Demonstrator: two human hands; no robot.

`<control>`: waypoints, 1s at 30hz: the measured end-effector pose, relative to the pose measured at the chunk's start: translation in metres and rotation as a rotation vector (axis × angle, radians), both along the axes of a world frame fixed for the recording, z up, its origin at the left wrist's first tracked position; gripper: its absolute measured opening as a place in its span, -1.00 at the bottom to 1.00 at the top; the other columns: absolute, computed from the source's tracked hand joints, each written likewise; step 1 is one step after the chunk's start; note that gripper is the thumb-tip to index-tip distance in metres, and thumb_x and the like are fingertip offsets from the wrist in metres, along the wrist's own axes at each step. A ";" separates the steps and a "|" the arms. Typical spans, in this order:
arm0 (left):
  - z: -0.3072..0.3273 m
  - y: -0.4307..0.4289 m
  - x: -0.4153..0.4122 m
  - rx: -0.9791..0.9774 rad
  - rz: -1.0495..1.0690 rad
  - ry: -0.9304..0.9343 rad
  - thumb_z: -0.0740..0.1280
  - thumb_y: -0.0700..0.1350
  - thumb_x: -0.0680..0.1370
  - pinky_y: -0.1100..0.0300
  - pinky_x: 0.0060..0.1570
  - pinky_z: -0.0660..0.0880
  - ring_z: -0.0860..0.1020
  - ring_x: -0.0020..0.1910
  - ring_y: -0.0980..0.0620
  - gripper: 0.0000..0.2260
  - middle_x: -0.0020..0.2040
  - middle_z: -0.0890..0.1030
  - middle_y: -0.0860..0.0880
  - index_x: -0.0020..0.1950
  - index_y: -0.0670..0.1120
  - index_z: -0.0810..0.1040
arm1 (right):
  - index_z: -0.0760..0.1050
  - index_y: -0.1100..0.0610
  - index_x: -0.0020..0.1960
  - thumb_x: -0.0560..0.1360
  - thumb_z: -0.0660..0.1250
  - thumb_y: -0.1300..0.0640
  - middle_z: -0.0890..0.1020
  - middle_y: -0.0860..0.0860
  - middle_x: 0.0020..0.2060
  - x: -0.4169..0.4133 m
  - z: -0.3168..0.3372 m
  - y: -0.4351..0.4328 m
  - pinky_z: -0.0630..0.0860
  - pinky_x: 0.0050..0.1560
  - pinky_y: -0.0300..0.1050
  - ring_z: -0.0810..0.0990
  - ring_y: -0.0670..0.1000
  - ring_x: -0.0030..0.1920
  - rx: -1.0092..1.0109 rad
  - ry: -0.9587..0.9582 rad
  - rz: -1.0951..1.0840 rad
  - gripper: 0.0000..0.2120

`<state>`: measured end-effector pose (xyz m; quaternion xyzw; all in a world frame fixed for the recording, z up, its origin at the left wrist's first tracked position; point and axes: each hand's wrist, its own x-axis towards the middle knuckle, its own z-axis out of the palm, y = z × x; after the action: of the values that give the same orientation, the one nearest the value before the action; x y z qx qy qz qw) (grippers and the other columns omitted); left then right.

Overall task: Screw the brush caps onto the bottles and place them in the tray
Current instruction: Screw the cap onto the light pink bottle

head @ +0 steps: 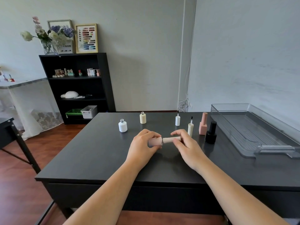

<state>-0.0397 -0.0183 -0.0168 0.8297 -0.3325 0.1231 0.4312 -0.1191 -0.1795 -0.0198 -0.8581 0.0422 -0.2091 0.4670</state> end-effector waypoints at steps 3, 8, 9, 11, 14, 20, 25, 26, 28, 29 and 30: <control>0.000 0.000 0.000 0.006 0.000 -0.002 0.49 -0.16 0.35 0.31 -0.12 0.41 0.49 -0.09 0.16 -0.75 -0.08 0.53 0.13 -0.03 0.09 0.62 | 0.46 0.04 -0.08 0.60 0.15 0.06 0.53 -0.05 -0.39 -0.001 0.000 -0.001 0.36 -0.36 -0.37 0.41 -0.16 -0.43 -0.035 -0.004 -0.021 -0.85; 0.000 0.000 0.000 0.001 0.000 -0.009 0.50 -0.15 0.34 0.44 -0.16 0.33 0.48 -0.09 0.19 -0.75 -0.09 0.53 0.14 -0.03 0.08 0.63 | 0.48 0.02 -0.25 0.55 0.16 -0.13 0.51 -0.04 -0.50 -0.002 0.001 0.001 0.38 -0.39 -0.38 0.42 -0.18 -0.51 0.029 -0.032 -0.089 -0.68; 0.000 0.000 0.000 -0.004 0.001 -0.004 0.50 -0.16 0.34 0.48 -0.18 0.32 0.48 -0.09 0.20 -0.75 -0.09 0.53 0.14 -0.03 0.08 0.63 | 0.50 -0.03 -0.15 0.55 0.18 -0.10 0.53 -0.02 -0.44 -0.002 0.001 0.001 0.39 -0.33 -0.36 0.43 -0.18 -0.45 0.067 -0.033 -0.055 -0.78; 0.000 0.000 0.001 -0.014 0.007 0.010 0.50 -0.16 0.34 0.51 -0.19 0.30 0.47 -0.10 0.22 -0.75 -0.10 0.54 0.14 -0.04 0.08 0.63 | 0.48 -0.09 0.00 0.55 0.23 0.03 0.57 0.09 -0.29 -0.003 -0.002 0.000 0.43 -0.19 -0.24 0.48 -0.05 -0.31 0.108 -0.042 0.006 -0.93; 0.000 0.001 0.001 -0.031 0.008 0.019 0.50 -0.17 0.34 0.53 -0.20 0.30 0.47 -0.10 0.22 -0.75 -0.11 0.53 0.14 -0.05 0.09 0.63 | 0.49 -0.05 -0.13 0.56 0.23 0.07 0.60 -0.01 -0.37 -0.004 -0.003 -0.002 0.42 -0.28 -0.24 0.49 -0.07 -0.38 0.038 -0.074 -0.026 -0.88; 0.000 0.001 0.000 -0.030 0.002 0.015 0.50 -0.16 0.33 0.53 -0.19 0.30 0.47 -0.09 0.22 -0.74 -0.10 0.54 0.14 -0.04 0.09 0.63 | 0.54 -0.04 -0.10 0.53 0.24 -0.11 0.60 -0.04 -0.41 -0.002 -0.003 -0.001 0.42 -0.31 -0.33 0.47 -0.18 -0.44 0.093 -0.049 -0.092 -0.82; 0.000 0.001 0.001 -0.044 0.005 0.022 0.51 -0.17 0.33 0.53 -0.20 0.30 0.47 -0.10 0.22 -0.74 -0.11 0.54 0.14 -0.05 0.08 0.64 | 0.53 -0.03 -0.12 0.54 0.27 0.07 0.61 -0.02 -0.38 -0.005 -0.002 -0.001 0.46 -0.26 -0.21 0.51 -0.06 -0.37 0.019 -0.076 -0.038 -0.91; 0.000 0.001 0.001 -0.042 0.004 0.021 0.51 -0.17 0.33 0.52 -0.20 0.30 0.47 -0.10 0.22 -0.74 -0.11 0.54 0.14 -0.05 0.09 0.63 | 0.53 0.00 -0.18 0.55 0.24 0.00 0.60 -0.02 -0.44 -0.005 -0.002 -0.002 0.47 -0.26 -0.14 0.50 -0.05 -0.42 0.017 -0.059 -0.062 -0.82; 0.000 0.000 0.001 -0.032 0.003 0.020 0.51 -0.16 0.33 0.48 -0.20 0.30 0.47 -0.10 0.21 -0.74 -0.11 0.53 0.15 -0.05 0.10 0.63 | 0.54 0.00 -0.25 0.55 0.19 -0.11 0.59 -0.02 -0.50 -0.004 -0.001 -0.002 0.47 -0.29 -0.13 0.48 -0.09 -0.47 0.026 -0.032 -0.106 -0.70; 0.000 0.000 0.001 -0.030 0.005 0.022 0.51 -0.16 0.33 0.47 -0.20 0.30 0.48 -0.10 0.20 -0.74 -0.11 0.53 0.15 -0.05 0.10 0.63 | 0.55 -0.02 -0.21 0.54 0.20 -0.13 0.61 -0.01 -0.47 -0.003 0.000 -0.001 0.47 -0.28 -0.17 0.49 -0.11 -0.46 0.039 -0.036 -0.112 -0.72; 0.000 0.000 0.001 -0.030 0.008 0.023 0.51 -0.16 0.33 0.46 -0.21 0.30 0.48 -0.10 0.20 -0.74 -0.11 0.53 0.15 -0.05 0.09 0.63 | 0.55 -0.05 -0.13 0.53 0.24 -0.11 0.63 -0.01 -0.41 -0.003 -0.001 -0.001 0.47 -0.26 -0.24 0.51 -0.14 -0.42 0.055 -0.055 -0.100 -0.80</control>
<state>-0.0385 -0.0180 -0.0169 0.8257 -0.3225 0.1204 0.4470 -0.1222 -0.1808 -0.0211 -0.8357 0.0779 -0.2545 0.4804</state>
